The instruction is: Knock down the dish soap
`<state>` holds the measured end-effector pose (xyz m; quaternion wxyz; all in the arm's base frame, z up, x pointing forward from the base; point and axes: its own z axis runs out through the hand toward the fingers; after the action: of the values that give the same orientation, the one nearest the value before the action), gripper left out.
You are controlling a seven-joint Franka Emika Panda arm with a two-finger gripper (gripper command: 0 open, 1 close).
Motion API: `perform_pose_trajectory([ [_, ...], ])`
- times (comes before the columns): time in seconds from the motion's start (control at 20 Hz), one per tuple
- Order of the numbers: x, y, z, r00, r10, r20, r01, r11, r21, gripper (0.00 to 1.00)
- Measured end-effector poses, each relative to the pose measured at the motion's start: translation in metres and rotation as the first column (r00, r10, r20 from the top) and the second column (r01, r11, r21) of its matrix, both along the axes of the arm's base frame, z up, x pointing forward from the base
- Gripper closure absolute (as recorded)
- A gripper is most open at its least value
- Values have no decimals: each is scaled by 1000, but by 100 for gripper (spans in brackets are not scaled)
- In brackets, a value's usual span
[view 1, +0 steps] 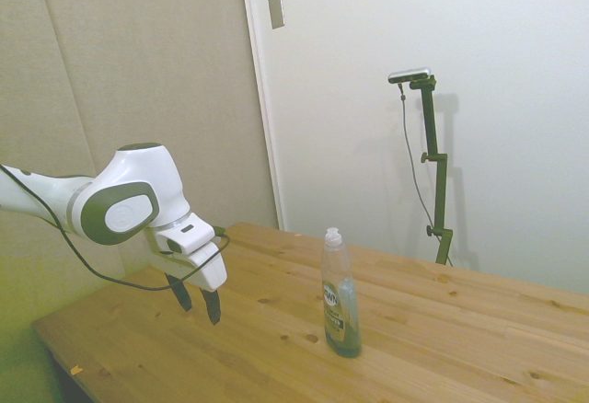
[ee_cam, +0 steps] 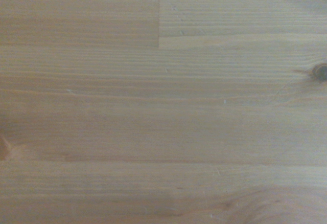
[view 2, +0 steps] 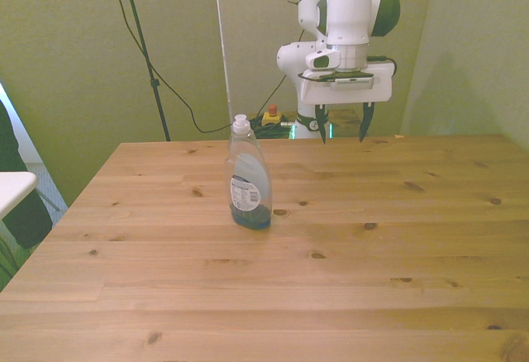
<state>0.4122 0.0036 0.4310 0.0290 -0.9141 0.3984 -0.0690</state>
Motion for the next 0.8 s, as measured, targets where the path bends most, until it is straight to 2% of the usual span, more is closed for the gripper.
perform_pose_trajectory([
  [0.05,0,0,0,1000,0,0,0,1000,0,0],
  [0.1,0,0,0,1000,0,0,0,1000,-1,100],
  [0.25,3,-9,2,999,-29,29,29,1000,3,100],
  [0.4,9,-34,9,993,-95,67,94,996,7,100],
  [0.65,25,-77,32,971,-198,133,201,980,-10,100],
  [0.8,41,-105,35,959,-247,136,251,968,-15,100],
])
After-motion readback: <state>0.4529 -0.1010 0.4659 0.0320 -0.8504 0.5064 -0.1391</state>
